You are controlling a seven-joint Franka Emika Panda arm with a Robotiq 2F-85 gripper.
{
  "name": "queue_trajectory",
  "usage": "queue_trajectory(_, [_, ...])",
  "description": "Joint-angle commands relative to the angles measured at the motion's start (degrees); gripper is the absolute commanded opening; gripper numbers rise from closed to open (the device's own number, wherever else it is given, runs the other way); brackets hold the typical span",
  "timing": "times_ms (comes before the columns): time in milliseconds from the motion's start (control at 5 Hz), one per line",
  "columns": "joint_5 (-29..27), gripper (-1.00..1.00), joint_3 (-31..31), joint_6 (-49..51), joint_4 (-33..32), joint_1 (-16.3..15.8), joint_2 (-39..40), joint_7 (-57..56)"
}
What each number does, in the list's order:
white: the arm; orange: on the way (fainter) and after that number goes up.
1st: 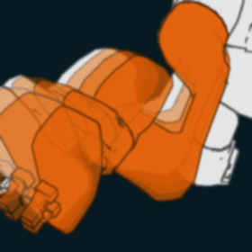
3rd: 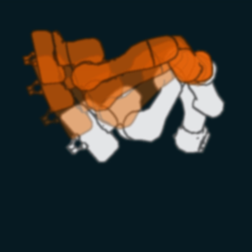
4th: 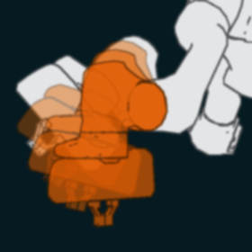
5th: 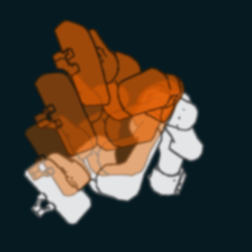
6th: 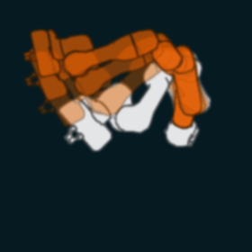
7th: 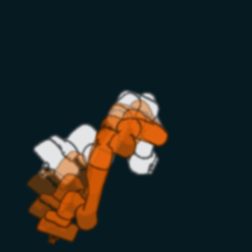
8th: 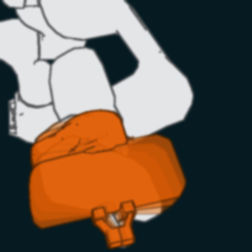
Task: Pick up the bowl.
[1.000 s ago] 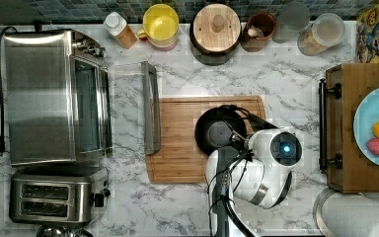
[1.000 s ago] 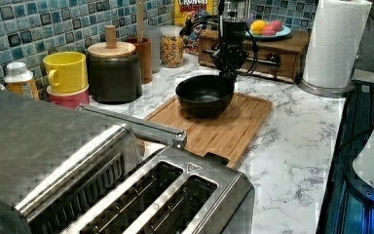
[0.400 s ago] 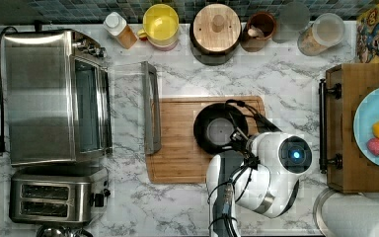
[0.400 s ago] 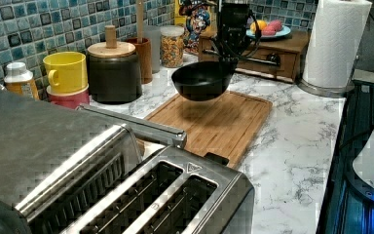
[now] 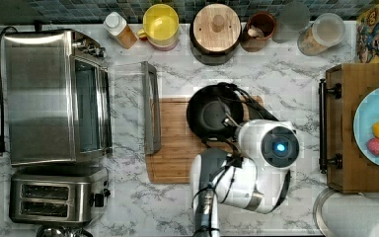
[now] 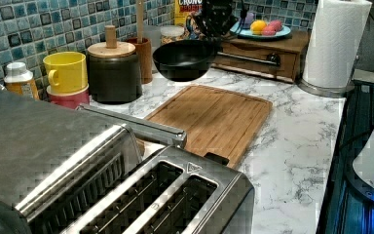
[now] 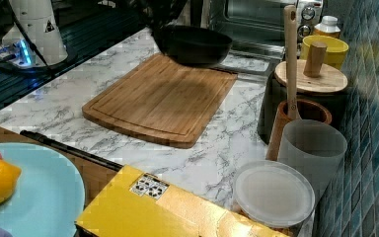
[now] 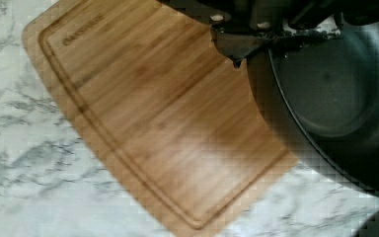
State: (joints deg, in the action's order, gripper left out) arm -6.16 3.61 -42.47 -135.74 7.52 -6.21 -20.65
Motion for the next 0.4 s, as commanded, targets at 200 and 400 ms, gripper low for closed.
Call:
queue_trajectory(200, [6.1,-1.00,-4.7,5.4,13.3,-3.1,-4.0,-1.2])
queue_trajectory(400, [6.5,-1.00,-5.1,11.2,17.8,-2.6,-2.0,-3.2])
